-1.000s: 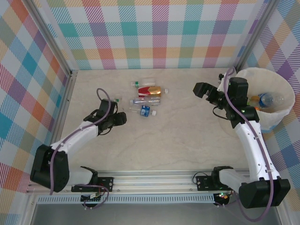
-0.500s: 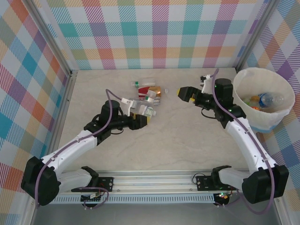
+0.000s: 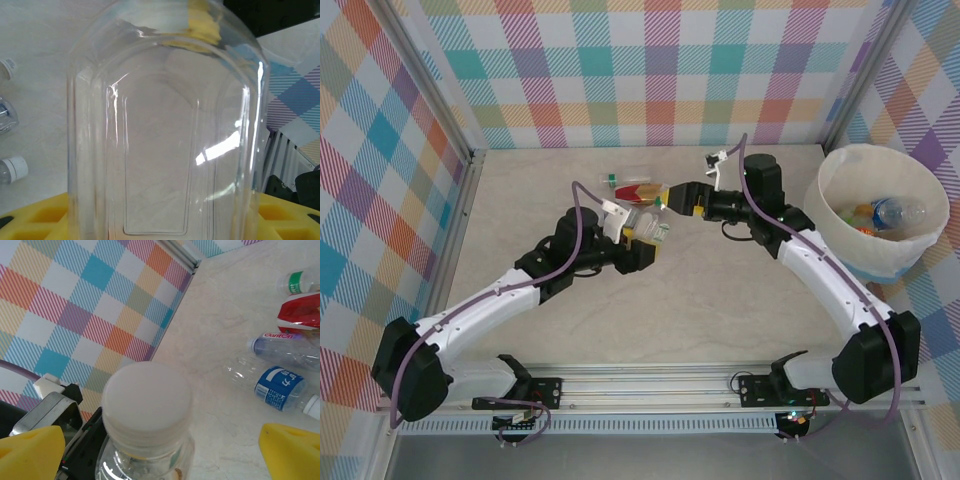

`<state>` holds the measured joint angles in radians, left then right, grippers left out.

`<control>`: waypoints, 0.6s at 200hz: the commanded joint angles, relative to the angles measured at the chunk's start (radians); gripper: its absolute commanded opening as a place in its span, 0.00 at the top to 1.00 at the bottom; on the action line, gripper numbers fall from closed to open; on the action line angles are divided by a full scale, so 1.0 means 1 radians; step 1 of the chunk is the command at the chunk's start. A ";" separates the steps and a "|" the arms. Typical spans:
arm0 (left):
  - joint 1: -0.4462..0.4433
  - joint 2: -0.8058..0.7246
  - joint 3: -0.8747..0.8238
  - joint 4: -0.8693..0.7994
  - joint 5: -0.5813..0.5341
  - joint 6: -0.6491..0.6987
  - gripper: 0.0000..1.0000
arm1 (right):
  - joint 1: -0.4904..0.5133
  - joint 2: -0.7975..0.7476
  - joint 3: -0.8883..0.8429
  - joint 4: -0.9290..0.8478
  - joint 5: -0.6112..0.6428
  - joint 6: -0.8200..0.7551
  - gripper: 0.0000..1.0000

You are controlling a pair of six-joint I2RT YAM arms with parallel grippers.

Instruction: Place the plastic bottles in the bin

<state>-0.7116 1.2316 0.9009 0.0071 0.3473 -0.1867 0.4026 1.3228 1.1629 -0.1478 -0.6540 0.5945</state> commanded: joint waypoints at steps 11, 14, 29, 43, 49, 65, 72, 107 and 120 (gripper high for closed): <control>-0.023 0.022 0.029 0.039 0.005 0.024 1.00 | 0.019 0.031 0.043 0.040 -0.058 0.018 0.15; -0.023 0.023 0.028 0.041 0.005 0.023 1.00 | 0.021 0.034 0.046 0.036 -0.059 0.018 0.16; -0.025 0.024 0.026 0.055 0.006 0.020 1.00 | 0.023 0.049 0.057 0.021 -0.065 0.016 0.26; -0.024 0.025 0.026 0.059 -0.006 0.019 1.00 | 0.027 0.059 0.064 0.000 -0.043 0.015 0.37; -0.024 0.024 0.027 0.060 -0.012 0.020 1.00 | 0.028 0.062 0.068 -0.013 -0.029 0.017 0.40; -0.025 0.022 0.023 0.059 -0.017 0.020 0.96 | 0.030 0.065 0.073 -0.023 -0.015 0.019 0.49; -0.024 0.021 0.022 0.059 -0.020 0.018 0.92 | 0.031 0.063 0.073 -0.023 -0.010 0.022 0.51; -0.025 -0.008 -0.022 0.099 -0.105 -0.035 0.21 | 0.028 0.019 0.048 -0.024 0.044 -0.010 0.57; -0.024 -0.033 -0.058 0.148 -0.142 -0.062 0.09 | 0.027 0.002 0.041 -0.032 0.069 -0.028 0.61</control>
<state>-0.7261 1.2526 0.8898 0.0601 0.2924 -0.2028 0.4259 1.3808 1.1954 -0.1722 -0.6281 0.6102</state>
